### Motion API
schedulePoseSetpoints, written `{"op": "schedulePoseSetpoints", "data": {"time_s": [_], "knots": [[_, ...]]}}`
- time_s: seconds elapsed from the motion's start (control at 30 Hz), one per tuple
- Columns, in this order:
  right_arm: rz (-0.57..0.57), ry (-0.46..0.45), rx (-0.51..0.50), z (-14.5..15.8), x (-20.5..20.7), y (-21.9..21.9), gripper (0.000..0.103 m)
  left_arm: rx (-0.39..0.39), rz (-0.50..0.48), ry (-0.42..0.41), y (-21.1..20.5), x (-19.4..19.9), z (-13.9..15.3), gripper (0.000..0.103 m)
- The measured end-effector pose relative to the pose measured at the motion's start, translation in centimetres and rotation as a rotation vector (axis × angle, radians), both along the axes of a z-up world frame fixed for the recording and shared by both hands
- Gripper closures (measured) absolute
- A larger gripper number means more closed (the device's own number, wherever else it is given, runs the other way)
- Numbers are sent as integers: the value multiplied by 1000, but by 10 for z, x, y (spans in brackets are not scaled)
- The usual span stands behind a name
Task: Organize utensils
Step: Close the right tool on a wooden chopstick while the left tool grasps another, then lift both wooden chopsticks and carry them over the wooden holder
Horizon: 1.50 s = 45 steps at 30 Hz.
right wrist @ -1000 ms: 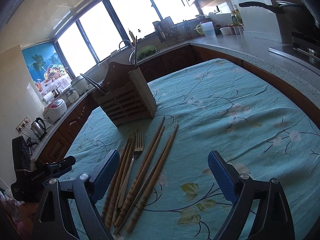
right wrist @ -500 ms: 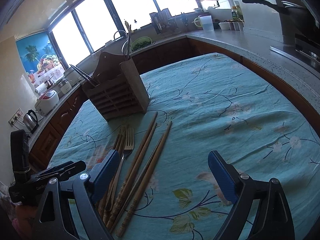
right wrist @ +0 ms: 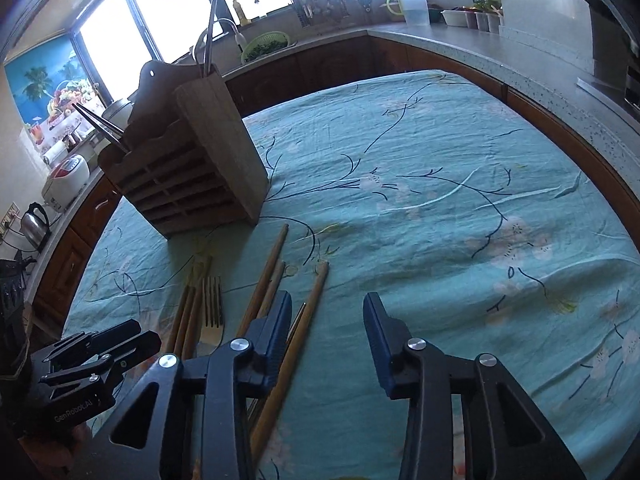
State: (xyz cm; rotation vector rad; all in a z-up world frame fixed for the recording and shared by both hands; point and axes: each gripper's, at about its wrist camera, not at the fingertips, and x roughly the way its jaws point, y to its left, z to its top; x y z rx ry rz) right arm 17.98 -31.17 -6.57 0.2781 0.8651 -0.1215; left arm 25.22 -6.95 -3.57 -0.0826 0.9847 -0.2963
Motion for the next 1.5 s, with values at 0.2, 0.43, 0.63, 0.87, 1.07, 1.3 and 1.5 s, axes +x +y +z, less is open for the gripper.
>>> {"op": "schedulePoseSetpoints", "data": {"time_s": [0.2,0.43,0.63,0.87,1.07,1.3,1.5], "knots": [[39,56,-60,-14,21,7,86,25,-36,2,-12,9,-13,73],[78,72,-105,-15,10,11,95,62,-109,2,-13,8,-17,86],[90,85,-117,-11,-19,4,95,104,-148,13,-2,-3,-14,88],[54,81,-77,-9,-17,-4,93,62,-76,63,-3,17,-11,88],[44,66,-105,-12,-9,3,93,99,-75,27,-18,26,-16,96],[47,40,-36,-5,-14,1,98,40,-71,20,-8,20,-15,100],[75,-83,29,39,-36,9,98,-80,-44,-48,23,-7,22,100]]}}
